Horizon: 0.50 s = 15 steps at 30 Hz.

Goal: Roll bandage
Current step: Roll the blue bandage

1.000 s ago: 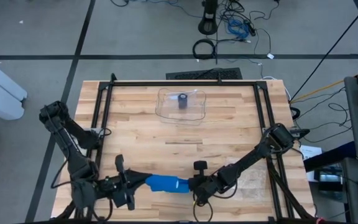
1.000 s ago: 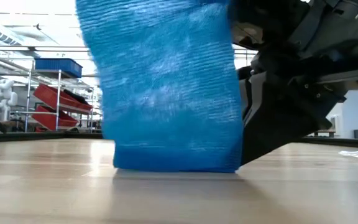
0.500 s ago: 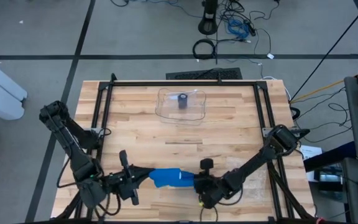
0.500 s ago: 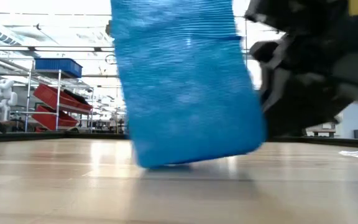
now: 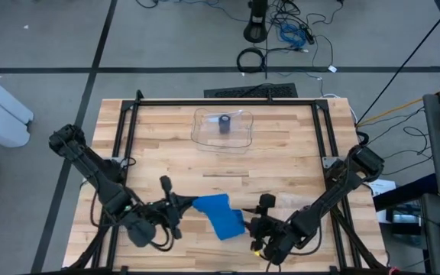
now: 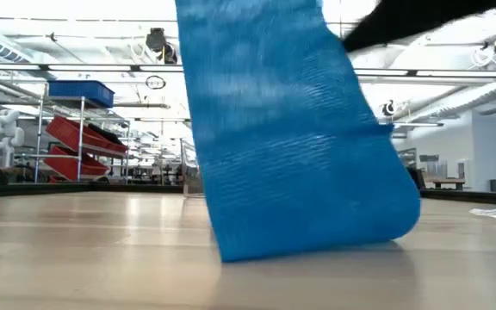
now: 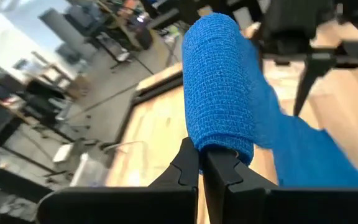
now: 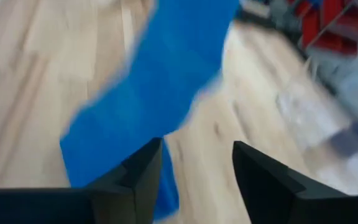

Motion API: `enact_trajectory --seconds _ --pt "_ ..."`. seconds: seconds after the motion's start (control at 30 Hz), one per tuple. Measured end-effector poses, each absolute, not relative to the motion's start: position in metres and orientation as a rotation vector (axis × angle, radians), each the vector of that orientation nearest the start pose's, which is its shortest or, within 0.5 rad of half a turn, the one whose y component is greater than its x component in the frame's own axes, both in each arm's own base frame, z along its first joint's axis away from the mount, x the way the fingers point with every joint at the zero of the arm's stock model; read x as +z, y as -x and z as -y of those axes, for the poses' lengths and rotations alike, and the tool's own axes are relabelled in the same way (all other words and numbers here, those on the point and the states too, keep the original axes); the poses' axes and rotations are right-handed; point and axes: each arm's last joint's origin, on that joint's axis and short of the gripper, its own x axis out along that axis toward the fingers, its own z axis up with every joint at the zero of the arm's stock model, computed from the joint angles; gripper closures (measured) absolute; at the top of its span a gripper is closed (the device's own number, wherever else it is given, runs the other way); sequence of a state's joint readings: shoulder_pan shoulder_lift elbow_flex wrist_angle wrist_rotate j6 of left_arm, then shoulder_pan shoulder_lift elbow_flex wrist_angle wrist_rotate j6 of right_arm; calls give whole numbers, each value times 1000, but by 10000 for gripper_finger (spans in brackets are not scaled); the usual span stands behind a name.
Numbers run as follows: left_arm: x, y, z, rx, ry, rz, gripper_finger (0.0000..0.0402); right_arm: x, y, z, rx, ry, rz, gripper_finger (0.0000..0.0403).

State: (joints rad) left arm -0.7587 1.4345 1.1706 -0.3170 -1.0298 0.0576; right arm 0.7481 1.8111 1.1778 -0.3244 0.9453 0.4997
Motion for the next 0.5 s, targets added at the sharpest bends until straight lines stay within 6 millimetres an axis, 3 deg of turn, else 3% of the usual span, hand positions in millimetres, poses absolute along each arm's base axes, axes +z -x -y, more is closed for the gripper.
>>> enact_trajectory --seconds 0.27,0.5 --pt "293 -259 191 263 -546 -431 397 207 -294 -239 -304 278 -429 200" --pt "294 -261 195 203 -551 -423 396 193 -289 -226 -425 310 -404 199"
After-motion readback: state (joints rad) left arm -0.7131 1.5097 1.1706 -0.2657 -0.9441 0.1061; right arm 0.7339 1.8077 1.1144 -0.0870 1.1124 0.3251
